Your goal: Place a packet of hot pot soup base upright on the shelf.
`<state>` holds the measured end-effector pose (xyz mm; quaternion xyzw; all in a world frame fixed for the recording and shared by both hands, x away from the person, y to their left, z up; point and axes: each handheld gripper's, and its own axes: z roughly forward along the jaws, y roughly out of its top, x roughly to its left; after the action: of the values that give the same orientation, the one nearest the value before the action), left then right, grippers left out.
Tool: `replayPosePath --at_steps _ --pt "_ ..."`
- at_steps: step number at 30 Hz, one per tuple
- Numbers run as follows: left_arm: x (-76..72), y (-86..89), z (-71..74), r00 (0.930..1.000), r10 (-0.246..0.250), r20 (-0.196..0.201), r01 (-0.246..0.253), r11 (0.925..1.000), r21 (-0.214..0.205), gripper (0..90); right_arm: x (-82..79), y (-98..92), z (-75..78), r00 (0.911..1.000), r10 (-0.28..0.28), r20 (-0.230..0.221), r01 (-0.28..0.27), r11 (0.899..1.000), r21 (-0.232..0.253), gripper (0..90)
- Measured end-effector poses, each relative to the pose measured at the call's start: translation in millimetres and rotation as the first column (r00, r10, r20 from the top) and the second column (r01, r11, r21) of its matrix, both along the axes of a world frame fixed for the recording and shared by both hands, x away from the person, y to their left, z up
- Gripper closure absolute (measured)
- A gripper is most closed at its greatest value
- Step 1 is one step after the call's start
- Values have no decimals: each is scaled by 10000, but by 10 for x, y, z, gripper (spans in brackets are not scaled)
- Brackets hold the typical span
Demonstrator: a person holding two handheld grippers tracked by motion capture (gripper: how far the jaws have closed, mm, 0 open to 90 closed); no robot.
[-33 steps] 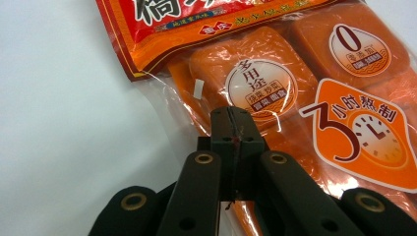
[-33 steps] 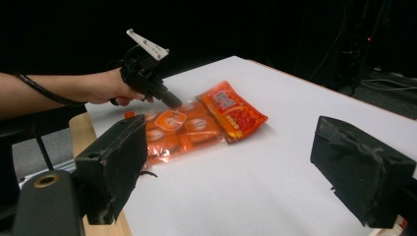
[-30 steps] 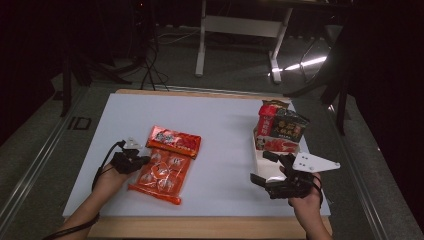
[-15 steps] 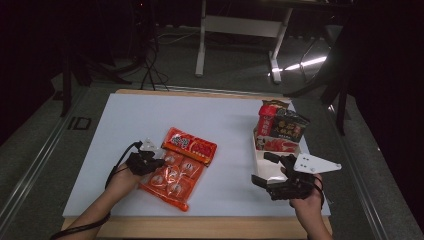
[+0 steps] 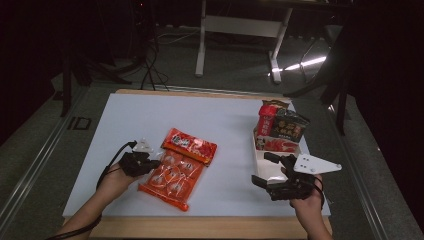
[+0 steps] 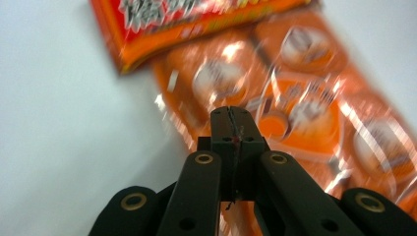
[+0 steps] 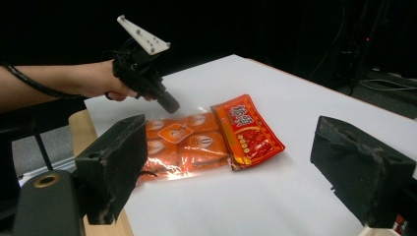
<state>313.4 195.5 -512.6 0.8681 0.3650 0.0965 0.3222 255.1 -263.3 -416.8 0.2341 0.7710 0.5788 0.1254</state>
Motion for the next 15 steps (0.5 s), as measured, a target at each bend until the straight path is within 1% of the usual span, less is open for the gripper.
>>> replayPosePath --at_steps 2,4,5,7,8,10,13,15 --pt "-24 41 -34 9999 0 -132 3 9998 212 900 0 2 3 10000 10 5 -10 10000 8 140" --pt "-47 76 -68 9996 -10 -288 18 9996 276 900 -6 6 10 10000 8 38 -8 10000 -18 141" --pt "-54 87 -88 9993 -43 -359 59 9990 439 900 -9 7 12 10000 14 42 -14 10000 -17 141" --pt "-73 91 -128 9986 -64 -530 97 9980 624 900 -11 5 14 10000 2 56 -2 10000 -11 141" --pt "-82 86 -147 9980 -154 -617 186 9985 517 900 -10 3 14 10000 15 57 -15 10000 -26 141" --pt "-95 74 -155 9984 -139 -541 167 9986 511 900 -9 2 13 10000 10 43 -10 10000 -15 141" --pt "-125 30 -167 9991 35 -422 -11 9984 574 900 -3 0 6 10000 -8 16 8 10000 -17 141" --pt "-132 20 -166 9991 23 -421 2 9982 601 900 -1 7 2 10000 13 18 -13 10000 -20 141"
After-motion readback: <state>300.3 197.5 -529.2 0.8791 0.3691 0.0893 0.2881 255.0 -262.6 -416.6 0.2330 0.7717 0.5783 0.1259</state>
